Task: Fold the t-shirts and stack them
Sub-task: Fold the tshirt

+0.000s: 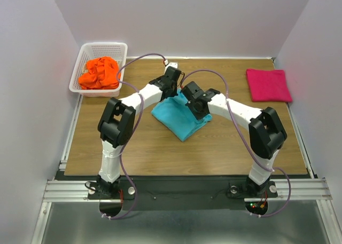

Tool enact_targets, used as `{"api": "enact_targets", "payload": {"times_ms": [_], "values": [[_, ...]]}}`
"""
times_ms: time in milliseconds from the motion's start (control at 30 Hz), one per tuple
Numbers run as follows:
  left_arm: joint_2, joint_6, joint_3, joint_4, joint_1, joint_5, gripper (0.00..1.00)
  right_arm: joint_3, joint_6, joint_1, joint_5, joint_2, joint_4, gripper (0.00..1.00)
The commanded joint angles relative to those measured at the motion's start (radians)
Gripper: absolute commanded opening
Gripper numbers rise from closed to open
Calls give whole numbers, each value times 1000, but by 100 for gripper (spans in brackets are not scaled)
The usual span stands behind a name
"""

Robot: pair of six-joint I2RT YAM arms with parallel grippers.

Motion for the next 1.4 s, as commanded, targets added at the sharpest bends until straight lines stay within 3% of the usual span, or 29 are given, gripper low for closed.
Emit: {"api": "enact_targets", "payload": {"times_ms": [0, 533, 1167, 1300, 1367], "values": [[-46, 17, 32, 87, 11, -23, 0, 16, 13, -5, 53, -31, 24, 1], [-112, 40, -34, 139, 9, 3, 0, 27, 90, -5, 20, -129, -53, 1], [-4, 53, -10, 187, 9, 28, 0, -15, 151, -7, 139, 8, -53, 1], [7, 37, -5, 202, 11, 15, 9, -5, 171, -7, 204, 35, -41, 5], [1, 34, -1, 204, 10, 18, 16, 5, 191, -7, 250, 38, -41, 16]]}}
